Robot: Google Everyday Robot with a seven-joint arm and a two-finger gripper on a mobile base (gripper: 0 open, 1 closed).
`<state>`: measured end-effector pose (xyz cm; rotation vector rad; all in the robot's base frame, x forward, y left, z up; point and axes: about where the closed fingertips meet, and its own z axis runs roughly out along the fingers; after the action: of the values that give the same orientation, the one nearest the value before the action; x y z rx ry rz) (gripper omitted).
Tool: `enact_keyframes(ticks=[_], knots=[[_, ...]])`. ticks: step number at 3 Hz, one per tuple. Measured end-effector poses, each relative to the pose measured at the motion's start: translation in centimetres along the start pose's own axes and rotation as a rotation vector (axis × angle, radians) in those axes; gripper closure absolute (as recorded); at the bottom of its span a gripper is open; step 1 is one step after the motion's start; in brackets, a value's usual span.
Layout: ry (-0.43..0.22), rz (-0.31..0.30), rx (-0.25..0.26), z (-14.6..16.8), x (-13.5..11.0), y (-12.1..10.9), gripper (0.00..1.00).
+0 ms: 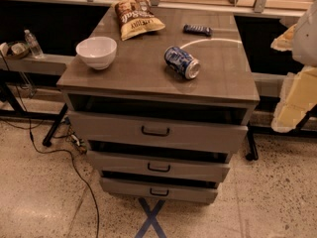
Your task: Pick rxbar blueberry
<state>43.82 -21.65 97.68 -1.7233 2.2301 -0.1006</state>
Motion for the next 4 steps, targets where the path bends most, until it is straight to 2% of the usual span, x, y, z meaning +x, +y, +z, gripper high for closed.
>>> enact_keyframes(ticks=[1,2,3,4], knots=[[-0.013,-0.001,0.007,0.3,-0.4,-0.8,0.0],[-0.089,-0.004,0.047,3.0,-3.0,-6.3,0.0],[-0.168,-0.017,0.099,5.7,-6.9,-12.6,0.0],[-0.28,0.009,0.147,8.0,-11.6,-19.1,0.0]])
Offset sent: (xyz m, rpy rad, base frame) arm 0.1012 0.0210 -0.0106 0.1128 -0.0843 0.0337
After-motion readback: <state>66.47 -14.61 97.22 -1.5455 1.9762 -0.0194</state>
